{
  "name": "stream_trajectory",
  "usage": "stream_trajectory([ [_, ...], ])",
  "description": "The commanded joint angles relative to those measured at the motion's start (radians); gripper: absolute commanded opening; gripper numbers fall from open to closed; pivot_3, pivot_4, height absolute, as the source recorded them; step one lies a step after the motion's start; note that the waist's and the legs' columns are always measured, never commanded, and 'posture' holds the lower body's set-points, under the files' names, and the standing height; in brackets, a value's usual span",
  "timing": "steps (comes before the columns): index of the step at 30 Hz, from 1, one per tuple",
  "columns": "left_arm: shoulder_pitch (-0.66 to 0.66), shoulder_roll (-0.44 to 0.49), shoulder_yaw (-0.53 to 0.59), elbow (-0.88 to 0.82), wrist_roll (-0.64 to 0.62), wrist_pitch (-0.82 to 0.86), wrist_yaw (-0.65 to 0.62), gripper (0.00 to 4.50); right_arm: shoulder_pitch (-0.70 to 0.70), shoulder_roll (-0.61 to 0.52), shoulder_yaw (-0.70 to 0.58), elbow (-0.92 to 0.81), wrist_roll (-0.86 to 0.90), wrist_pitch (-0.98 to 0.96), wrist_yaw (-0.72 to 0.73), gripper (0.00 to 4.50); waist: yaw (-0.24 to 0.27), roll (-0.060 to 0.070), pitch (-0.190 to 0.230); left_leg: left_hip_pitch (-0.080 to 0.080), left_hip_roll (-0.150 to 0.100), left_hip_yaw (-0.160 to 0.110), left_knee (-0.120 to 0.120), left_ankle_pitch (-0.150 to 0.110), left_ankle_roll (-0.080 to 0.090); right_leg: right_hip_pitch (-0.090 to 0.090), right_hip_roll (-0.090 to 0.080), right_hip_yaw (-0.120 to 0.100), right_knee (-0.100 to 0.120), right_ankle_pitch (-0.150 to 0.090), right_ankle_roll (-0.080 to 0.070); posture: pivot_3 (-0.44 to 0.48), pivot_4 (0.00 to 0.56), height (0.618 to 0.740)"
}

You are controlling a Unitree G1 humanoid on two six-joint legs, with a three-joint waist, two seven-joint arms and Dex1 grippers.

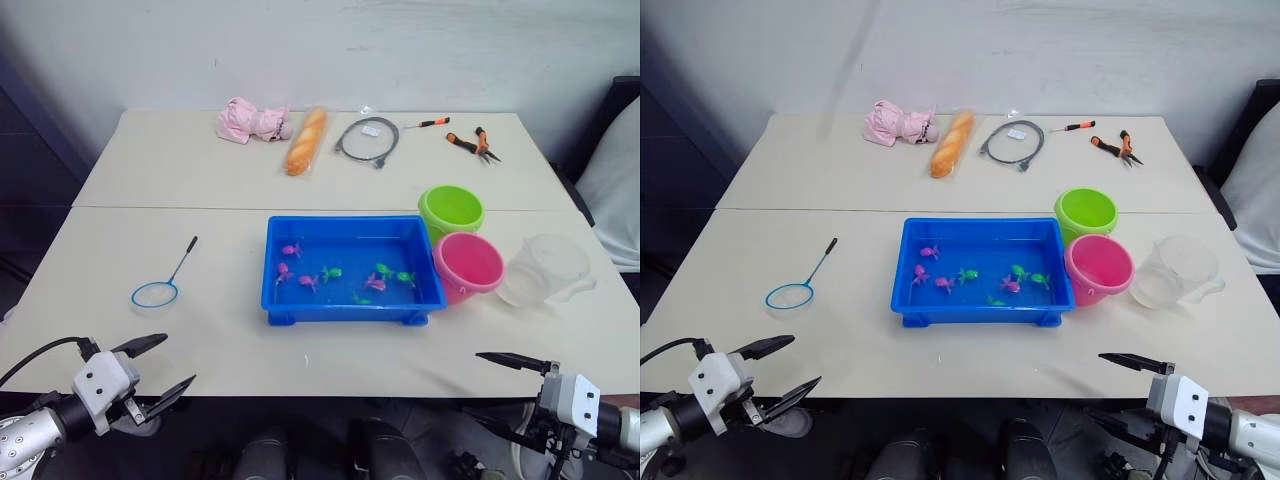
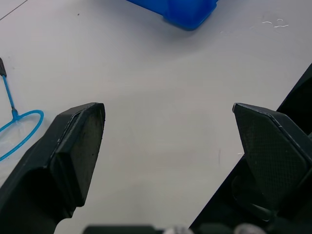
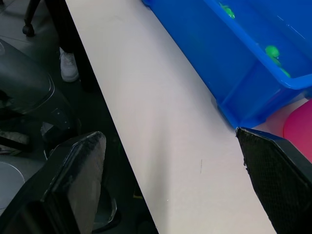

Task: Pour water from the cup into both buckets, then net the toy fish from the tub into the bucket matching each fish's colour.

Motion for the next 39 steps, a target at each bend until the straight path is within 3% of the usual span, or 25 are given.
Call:
stream_trajectory([
  [1, -0.002, 0.013, 0.028, -0.007, -0.015, -0.016, -0.004, 4.50, 0.013, 0.004, -0.026, 0.003, 0.012, -0.014, -0.007, 4.45, 0.000, 0.000, 0.000, 0.000, 0.000, 0.000, 0.000, 0.000, 0.000, 0.000, 0.000, 0.000, 0.000, 0.000, 0.000, 0.000, 0.150, 0.738],
  [7, -0.015, 0.030, 0.037, -0.050, -0.127, 0.094, -0.046, 4.50, 0.042, 0.016, -0.092, 0.001, 0.051, 0.037, -0.056, 4.45, 0.001, 0.001, 0.000, 0.000, 0.000, 0.000, 0.000, 0.000, 0.000, 0.000, 0.000, 0.000, 0.000, 0.000, 0.000, 0.000, 0.150, 0.738],
  [13, -0.014, 0.052, 0.037, -0.154, -0.243, 0.219, -0.084, 4.50, 0.129, 0.031, -0.262, 0.026, 0.091, 0.063, -0.079, 4.45, 0.002, 0.001, -0.001, 0.000, 0.000, 0.000, 0.000, -0.001, -0.002, 0.000, 0.000, 0.000, 0.000, 0.000, 0.000, 0.000, 0.150, 0.738],
  [21, -0.097, 0.045, -0.101, -0.380, -0.337, 0.373, -0.056, 4.50, 0.162, 0.152, -0.407, 0.100, 0.136, 0.146, -0.235, 4.45, 0.001, 0.003, -0.002, 0.000, 0.000, 0.000, 0.000, -0.001, -0.003, 0.001, 0.000, 0.001, 0.000, 0.000, 0.000, 0.000, 0.150, 0.738],
  [29, -0.373, -0.015, -0.259, -0.426, -0.348, 0.473, 0.058, 4.50, -0.048, 0.273, -0.353, 0.053, 0.080, 0.421, -0.649, 4.45, -0.009, 0.014, -0.008, 0.001, 0.000, 0.001, 0.000, 0.004, -0.006, 0.001, 0.001, 0.002, 0.002, 0.000, 0.000, 0.000, 0.150, 0.738],
  [34, -0.448, -0.044, -0.318, -0.391, -0.322, 0.480, 0.068, 4.50, -0.245, 0.306, -0.327, 0.131, 0.001, 0.468, -0.861, 4.45, -0.011, 0.014, -0.008, 0.002, 0.000, 0.002, 0.000, 0.005, -0.007, 0.000, 0.003, 0.003, 0.005, 0.000, 0.000, 0.000, 0.150, 0.738],
  [39, -0.492, -0.062, -0.354, -0.382, -0.319, 0.492, 0.073, 4.50, -0.369, 0.288, -0.325, 0.228, -0.043, 0.468, -0.944, 4.45, 0.000, 0.014, -0.008, 0.001, -0.001, 0.002, 0.001, 0.006, -0.007, 0.000, 0.004, 0.003, 0.005, 0.000, 0.000, 0.000, 0.150, 0.738],
])
